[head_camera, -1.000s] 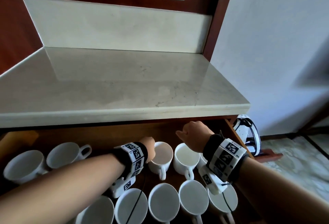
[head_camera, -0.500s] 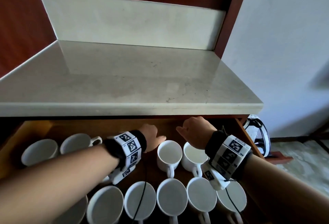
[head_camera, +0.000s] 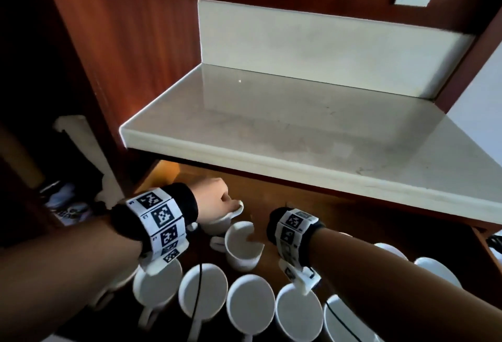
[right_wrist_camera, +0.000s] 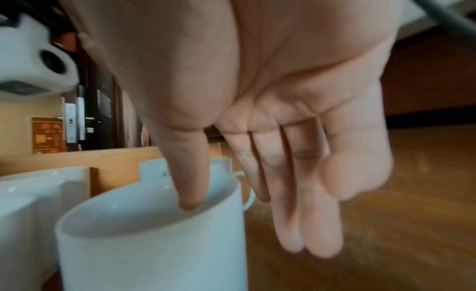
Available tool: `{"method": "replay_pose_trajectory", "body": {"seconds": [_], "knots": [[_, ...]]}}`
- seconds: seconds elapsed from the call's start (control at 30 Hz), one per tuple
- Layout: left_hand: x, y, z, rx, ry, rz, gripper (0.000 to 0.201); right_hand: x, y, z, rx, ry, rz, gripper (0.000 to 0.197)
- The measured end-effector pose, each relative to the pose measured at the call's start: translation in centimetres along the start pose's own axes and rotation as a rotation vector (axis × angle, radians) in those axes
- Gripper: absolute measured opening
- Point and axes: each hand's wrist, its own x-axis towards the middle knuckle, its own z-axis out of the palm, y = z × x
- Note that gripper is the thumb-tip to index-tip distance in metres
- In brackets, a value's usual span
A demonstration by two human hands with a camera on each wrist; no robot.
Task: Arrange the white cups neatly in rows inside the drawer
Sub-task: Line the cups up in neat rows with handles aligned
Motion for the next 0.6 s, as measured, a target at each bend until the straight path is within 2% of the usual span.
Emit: {"method": "replay_pose_trajectory", "body": {"seconds": [0.07, 0.13, 0.2, 0.33, 0.43, 0.5, 0.57, 0.6], "knots": [[-0.6, -1.1, 0.4, -0.055, -0.024, -0.007, 0.046, 1.1, -0.2, 0.2, -0.102, -0.144, 0.036, 0.032], [-1.2, -1.4, 0.4, -0.059, -0.052, -0.018, 0.043, 0.8, -0.8, -0.8, -0.113, -0.173, 0.038, 0.030], [-1.1, -1.1, 0.6, -0.035, -0.059, -0.013, 0.044, 0.3, -1.1, -2.2, -0.134, -0.116, 0.023, 0.034], [0.6, -0.1, 2.0, -0.071, -0.085, 0.040, 0.058, -2.7, -0.8, -5.8, -0.170, 0.087, 0.043, 0.028], [2.1, 1.3, 2.2, -0.088, -0.172, 0.030, 0.035, -4.6, 0.3, -7.3, -0.158, 0.232, 0.077, 0.028], [2.7, 2.3, 1.8, -0.189, -0.144, -0.011, 0.026, -5.1, 1.1, -7.6, -0.110, 0.277, 0.149, 0.031], [3.2, 3.3, 1.8, -0.363, -0.152, -0.037, 0.036, -5.2, 2.2, -7.1, -0.014, 0.251, 0.260, 0.032], [3.2, 3.7, 1.9, -0.465, -0.200, -0.052, 0.040, -5.2, 2.8, -6.6, 0.013, 0.216, 0.301, 0.030]]}}
